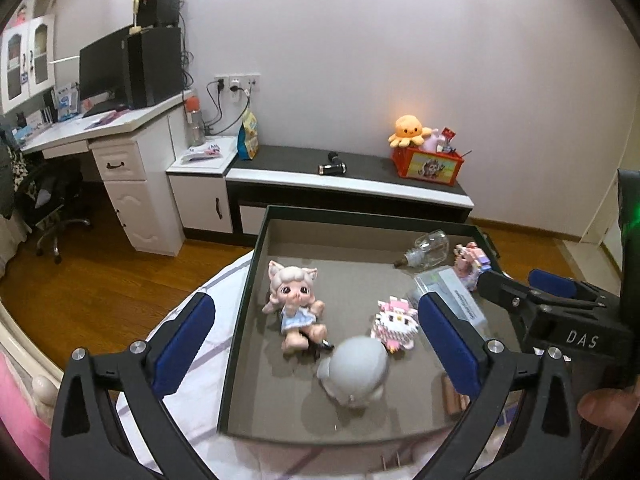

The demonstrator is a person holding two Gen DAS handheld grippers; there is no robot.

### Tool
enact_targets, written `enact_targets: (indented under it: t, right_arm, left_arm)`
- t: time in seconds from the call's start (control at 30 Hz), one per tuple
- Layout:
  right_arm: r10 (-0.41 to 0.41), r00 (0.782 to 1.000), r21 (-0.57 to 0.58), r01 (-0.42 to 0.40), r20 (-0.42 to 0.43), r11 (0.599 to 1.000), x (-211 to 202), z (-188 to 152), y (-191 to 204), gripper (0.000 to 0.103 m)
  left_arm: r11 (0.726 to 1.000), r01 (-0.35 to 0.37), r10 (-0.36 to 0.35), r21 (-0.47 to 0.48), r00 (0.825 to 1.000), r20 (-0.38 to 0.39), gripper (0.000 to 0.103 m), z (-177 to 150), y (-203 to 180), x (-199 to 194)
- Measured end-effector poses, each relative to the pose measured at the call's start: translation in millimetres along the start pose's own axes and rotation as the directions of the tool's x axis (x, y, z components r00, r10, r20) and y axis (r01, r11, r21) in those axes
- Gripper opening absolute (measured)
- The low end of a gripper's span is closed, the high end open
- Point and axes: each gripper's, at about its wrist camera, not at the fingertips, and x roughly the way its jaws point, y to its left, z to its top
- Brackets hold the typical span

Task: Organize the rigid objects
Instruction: 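Lower the block figure into the pink box with the left tool while the right tool lowers the bottle in, then grasp the heart-shaped blue liquid dish with the right tool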

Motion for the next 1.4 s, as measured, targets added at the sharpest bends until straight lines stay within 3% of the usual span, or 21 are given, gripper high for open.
enact_targets:
  t: [0.33, 0.63, 1.07, 1.4]
  right_arm:
    - [0.001, 0.994, -0.005, -0.001, 0.108, 1.000, -73.2, -25.1, 9.9, 0.103]
    - [-0.030, 0.988, -0.014, 0.033, 0.149, 0.999, -124.0, -82.5, 10.5, 0.103]
    - [-0.040, 0.999, 0.012, 0.040, 0.037, 0.999, -128.0, -167.2, -1.1, 0.103]
    - [-0.029, 1.000, -0.021, 0.029, 0.003, 0.999, -117.9, -173.4, 7.3, 0.103]
  left_arm:
    - [1.000, -0.007, 0.007, -0.011, 0.998, 0.061, 0.103, -23.6, 0.9, -69.3]
    - [1.000, -0.006, 0.008, -0.026, 0.998, 0.069, 0.103, -70.2, 5.7, -119.6]
    - [0.999, -0.006, 0.004, -0.033, 0.998, -0.064, 0.103, -143.4, 2.1, -124.6]
    - [1.000, -0.005, 0.003, -0.023, 0.997, -0.074, 0.103, -147.5, -1.4, -123.3]
